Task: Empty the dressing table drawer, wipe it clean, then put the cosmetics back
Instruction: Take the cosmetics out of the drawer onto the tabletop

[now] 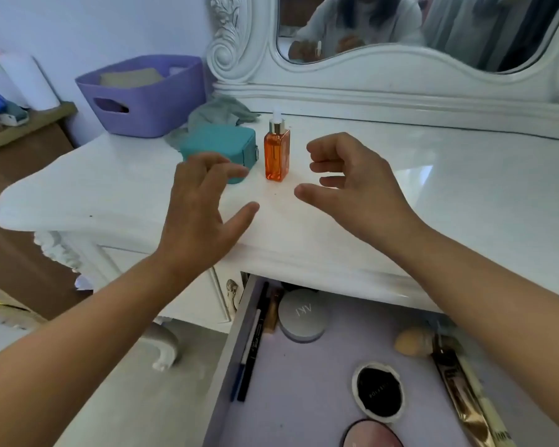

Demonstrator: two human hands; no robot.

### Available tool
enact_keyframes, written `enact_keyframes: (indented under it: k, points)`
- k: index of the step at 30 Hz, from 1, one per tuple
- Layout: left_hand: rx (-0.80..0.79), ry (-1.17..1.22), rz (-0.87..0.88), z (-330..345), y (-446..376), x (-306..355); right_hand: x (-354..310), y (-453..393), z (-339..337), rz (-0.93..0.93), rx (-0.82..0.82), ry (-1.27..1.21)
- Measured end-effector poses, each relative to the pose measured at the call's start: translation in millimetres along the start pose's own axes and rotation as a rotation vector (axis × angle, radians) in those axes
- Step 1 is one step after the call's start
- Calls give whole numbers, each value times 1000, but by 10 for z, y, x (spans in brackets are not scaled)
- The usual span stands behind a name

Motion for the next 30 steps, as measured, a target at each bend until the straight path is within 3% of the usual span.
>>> enact_keyframes:
  k: [3,8,13,17,21,24,30]
  points:
    - [4,97,170,-109,532,301,-57,594,-147,-124,-105,7]
    - [-164,175,508,10,1177,797,265,1431,-322,-198,-238,130]
    - [-345,158,613,126,1400,829,786,1807,-343,41,-355,222]
    - [-613,148,828,209,1604,907,995,1940,-311,138,-643,368]
    - [-717,157,1040,247,1662,1153,1130,2092,-273,130,-887,467]
    - [-779,208,1114,290,1707,1376,1171,2117,-255,87,-924,487]
    - [-827,160,1300,456,1887,1619,1218,2111,-484,92,-806,543]
Point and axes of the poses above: each hand's wrist, its own y-axis away from the middle knuckle, its own z-axis out of the palm, x = y × z, the point moved 4 cm from there along -y, towards the middle knuckle, and after that the axes turned 13 degrees about -y, right-handed, at the moved point
